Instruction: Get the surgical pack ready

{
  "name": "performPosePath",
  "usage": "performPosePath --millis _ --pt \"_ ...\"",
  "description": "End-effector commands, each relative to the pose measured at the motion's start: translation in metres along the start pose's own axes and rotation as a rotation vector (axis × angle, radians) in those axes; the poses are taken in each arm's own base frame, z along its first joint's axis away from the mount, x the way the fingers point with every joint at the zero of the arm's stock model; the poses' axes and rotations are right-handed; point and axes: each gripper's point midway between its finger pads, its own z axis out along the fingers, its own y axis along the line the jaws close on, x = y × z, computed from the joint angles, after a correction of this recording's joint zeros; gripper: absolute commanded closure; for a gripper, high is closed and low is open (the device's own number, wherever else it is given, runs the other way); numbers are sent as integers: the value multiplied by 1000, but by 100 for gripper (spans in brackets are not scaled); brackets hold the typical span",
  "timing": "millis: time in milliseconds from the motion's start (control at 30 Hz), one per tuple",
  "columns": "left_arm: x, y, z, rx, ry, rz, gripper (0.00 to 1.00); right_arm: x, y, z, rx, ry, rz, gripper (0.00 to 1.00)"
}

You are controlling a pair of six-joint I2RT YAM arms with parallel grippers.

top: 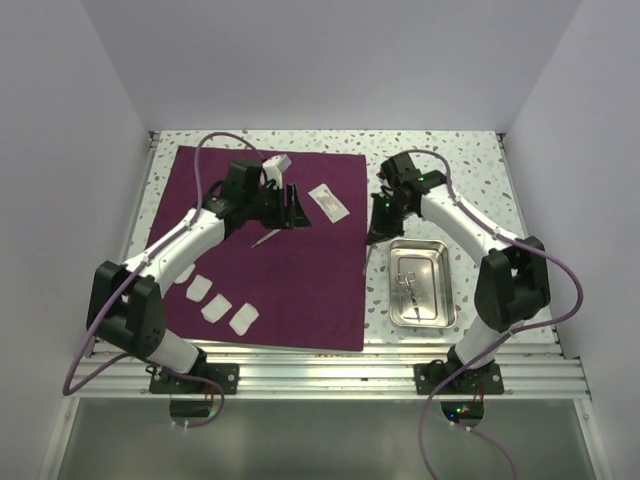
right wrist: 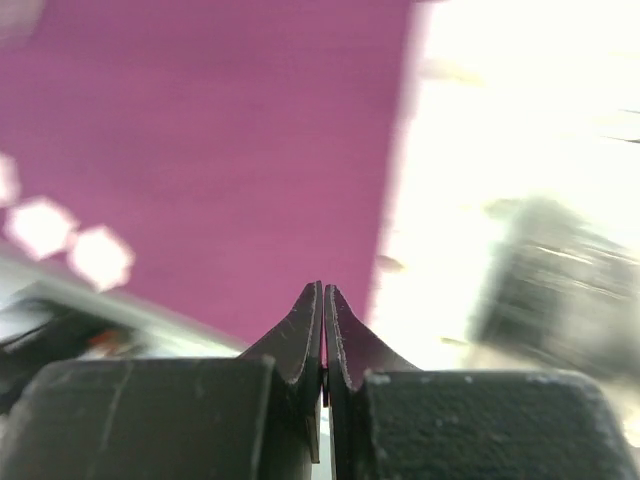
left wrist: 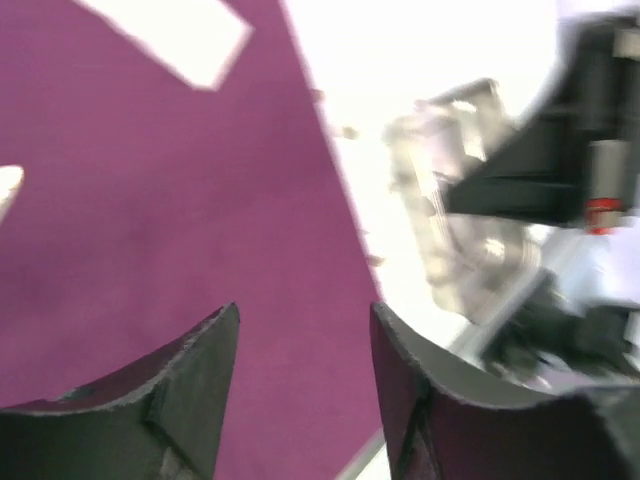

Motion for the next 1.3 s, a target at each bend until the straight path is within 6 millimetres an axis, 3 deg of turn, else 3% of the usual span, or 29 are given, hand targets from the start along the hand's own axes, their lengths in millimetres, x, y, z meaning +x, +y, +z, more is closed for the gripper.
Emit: performPosePath --millis 0,67,167,367,467,500,633,867,1267 --pt "7 65 -8 -321 89 69 46 11 -89 -36 342 51 -83 100" --pt "7 83 -11 -412 107 97 53 23 -118 -42 425 91 -94 100" --pt "13 104 -8 -485 136 124 55 32 -138 -46 496 122 -97 100" --pt "23 130 6 -562 210 133 55 41 -156 -36 536 222 -120 98" --pt "22 140 9 -598 213 140 50 38 -154 -29 521 241 -119 75" --pt "21 147 9 -635 215 144 50 35 -151 -29 514 231 -122 63" --pt "15 158 11 -682 210 173 52 24 -148 -36 519 197 -137 50" --pt "16 173 24 -702 247 208 65 19 -127 -45 434 147 -134 45" --pt "5 181 42 -691 262 263 62 29 -119 -43 369 149 -145 44"
